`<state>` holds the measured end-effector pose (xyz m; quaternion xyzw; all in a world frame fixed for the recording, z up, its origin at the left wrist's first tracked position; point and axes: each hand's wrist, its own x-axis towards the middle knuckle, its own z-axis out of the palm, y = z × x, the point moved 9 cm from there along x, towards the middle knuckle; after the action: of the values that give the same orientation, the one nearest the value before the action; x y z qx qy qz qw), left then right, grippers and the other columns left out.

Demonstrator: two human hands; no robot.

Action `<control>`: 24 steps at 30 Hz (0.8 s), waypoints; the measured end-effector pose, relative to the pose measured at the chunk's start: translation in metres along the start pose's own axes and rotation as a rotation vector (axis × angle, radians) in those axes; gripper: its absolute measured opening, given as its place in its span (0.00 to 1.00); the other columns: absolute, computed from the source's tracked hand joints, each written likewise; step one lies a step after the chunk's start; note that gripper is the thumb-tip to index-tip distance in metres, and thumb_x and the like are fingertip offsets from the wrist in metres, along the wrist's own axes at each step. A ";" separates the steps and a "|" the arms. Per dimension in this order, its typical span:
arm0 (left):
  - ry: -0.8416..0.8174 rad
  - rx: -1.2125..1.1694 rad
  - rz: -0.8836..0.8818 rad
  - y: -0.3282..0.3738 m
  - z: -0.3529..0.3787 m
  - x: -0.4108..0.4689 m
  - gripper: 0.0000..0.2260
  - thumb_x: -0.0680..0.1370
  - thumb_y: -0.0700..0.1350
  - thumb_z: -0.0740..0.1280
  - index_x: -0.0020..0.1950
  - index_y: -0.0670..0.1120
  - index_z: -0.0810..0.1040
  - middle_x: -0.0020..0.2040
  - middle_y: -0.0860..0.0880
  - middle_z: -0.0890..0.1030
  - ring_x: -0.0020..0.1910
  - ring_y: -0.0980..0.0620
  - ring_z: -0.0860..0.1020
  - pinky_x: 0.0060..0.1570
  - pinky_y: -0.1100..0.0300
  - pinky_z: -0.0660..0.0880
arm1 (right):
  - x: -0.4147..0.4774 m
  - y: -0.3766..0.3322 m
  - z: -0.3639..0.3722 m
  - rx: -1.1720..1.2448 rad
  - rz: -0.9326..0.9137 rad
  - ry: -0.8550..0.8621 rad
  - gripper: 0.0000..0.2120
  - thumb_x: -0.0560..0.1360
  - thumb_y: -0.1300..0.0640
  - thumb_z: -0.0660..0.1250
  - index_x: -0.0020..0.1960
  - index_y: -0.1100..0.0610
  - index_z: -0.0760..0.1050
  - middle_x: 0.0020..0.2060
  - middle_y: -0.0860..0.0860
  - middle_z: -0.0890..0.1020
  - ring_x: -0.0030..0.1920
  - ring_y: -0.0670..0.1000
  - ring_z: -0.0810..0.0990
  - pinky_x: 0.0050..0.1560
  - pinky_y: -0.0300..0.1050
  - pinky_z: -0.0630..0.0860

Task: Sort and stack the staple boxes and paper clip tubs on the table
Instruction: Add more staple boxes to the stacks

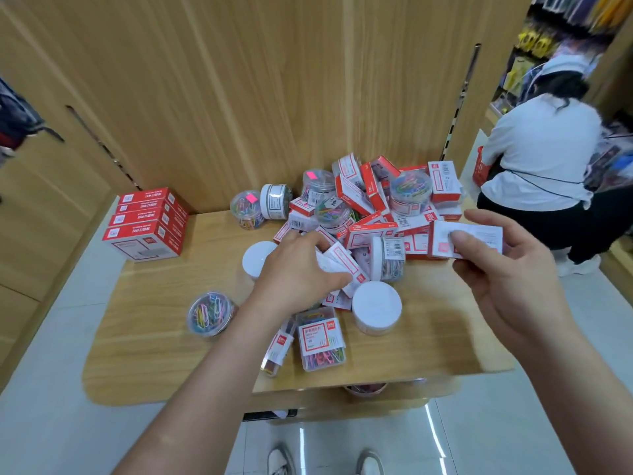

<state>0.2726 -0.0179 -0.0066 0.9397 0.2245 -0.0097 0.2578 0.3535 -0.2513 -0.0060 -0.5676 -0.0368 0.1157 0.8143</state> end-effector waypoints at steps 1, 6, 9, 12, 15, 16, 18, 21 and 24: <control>0.014 -0.062 -0.021 -0.003 0.000 0.001 0.18 0.66 0.58 0.75 0.50 0.55 0.74 0.54 0.53 0.75 0.49 0.52 0.76 0.47 0.57 0.73 | -0.002 -0.003 0.008 0.008 -0.007 -0.027 0.10 0.73 0.66 0.67 0.52 0.56 0.77 0.40 0.49 0.85 0.41 0.47 0.83 0.40 0.36 0.78; 0.054 -0.622 -0.140 -0.023 -0.003 -0.004 0.17 0.63 0.49 0.81 0.43 0.50 0.76 0.44 0.48 0.84 0.32 0.48 0.80 0.37 0.50 0.79 | -0.010 -0.007 0.042 -0.084 -0.010 -0.164 0.09 0.74 0.68 0.64 0.51 0.59 0.78 0.45 0.55 0.85 0.49 0.55 0.84 0.46 0.44 0.81; 0.168 -0.822 -0.107 -0.030 -0.029 -0.020 0.12 0.67 0.42 0.78 0.46 0.47 0.78 0.46 0.44 0.84 0.36 0.48 0.82 0.35 0.54 0.78 | -0.011 -0.015 0.060 -0.256 -0.110 -0.199 0.11 0.72 0.69 0.69 0.51 0.57 0.79 0.43 0.55 0.85 0.45 0.53 0.85 0.45 0.44 0.81; 0.323 -0.869 -0.007 -0.048 -0.074 -0.046 0.10 0.70 0.36 0.75 0.47 0.46 0.79 0.43 0.49 0.84 0.40 0.53 0.80 0.41 0.56 0.79 | -0.014 -0.016 0.092 -0.355 -0.168 -0.282 0.13 0.69 0.68 0.72 0.48 0.53 0.81 0.40 0.51 0.86 0.41 0.48 0.84 0.43 0.37 0.79; 0.586 -0.555 0.002 -0.091 -0.121 -0.081 0.13 0.68 0.36 0.76 0.45 0.51 0.80 0.41 0.58 0.82 0.43 0.63 0.79 0.46 0.67 0.75 | -0.021 -0.003 0.132 -0.420 -0.157 -0.386 0.13 0.69 0.69 0.73 0.46 0.52 0.80 0.39 0.51 0.85 0.40 0.50 0.84 0.43 0.44 0.81; 0.670 -0.392 0.003 -0.106 -0.130 -0.091 0.13 0.67 0.37 0.77 0.46 0.52 0.80 0.43 0.59 0.82 0.44 0.63 0.78 0.47 0.68 0.74 | -0.024 0.004 0.147 -0.445 -0.157 -0.414 0.12 0.69 0.69 0.72 0.45 0.53 0.79 0.39 0.50 0.85 0.40 0.52 0.84 0.44 0.48 0.81; 0.778 -0.056 0.039 -0.135 -0.133 -0.104 0.14 0.67 0.37 0.77 0.48 0.50 0.81 0.46 0.57 0.81 0.46 0.56 0.78 0.48 0.63 0.73 | -0.032 0.018 0.178 -0.486 -0.166 -0.457 0.12 0.68 0.70 0.71 0.42 0.54 0.77 0.38 0.51 0.84 0.40 0.57 0.82 0.44 0.56 0.79; 0.729 0.288 0.063 -0.180 -0.108 -0.096 0.17 0.66 0.35 0.76 0.52 0.47 0.79 0.49 0.49 0.81 0.47 0.46 0.75 0.48 0.61 0.70 | -0.039 0.043 0.223 -0.580 -0.197 -0.477 0.11 0.67 0.67 0.73 0.39 0.52 0.77 0.35 0.47 0.83 0.36 0.51 0.80 0.41 0.53 0.77; 0.580 0.383 0.078 -0.202 -0.077 -0.088 0.18 0.68 0.37 0.69 0.57 0.47 0.75 0.53 0.44 0.79 0.50 0.45 0.74 0.48 0.56 0.77 | -0.047 0.076 0.264 -0.635 -0.184 -0.479 0.12 0.66 0.65 0.75 0.37 0.52 0.75 0.33 0.48 0.82 0.35 0.51 0.81 0.41 0.52 0.78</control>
<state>0.0995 0.1374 -0.0249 0.9425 0.2465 0.2255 0.0025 0.2457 0.0051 0.0196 -0.7420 -0.3101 0.1543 0.5740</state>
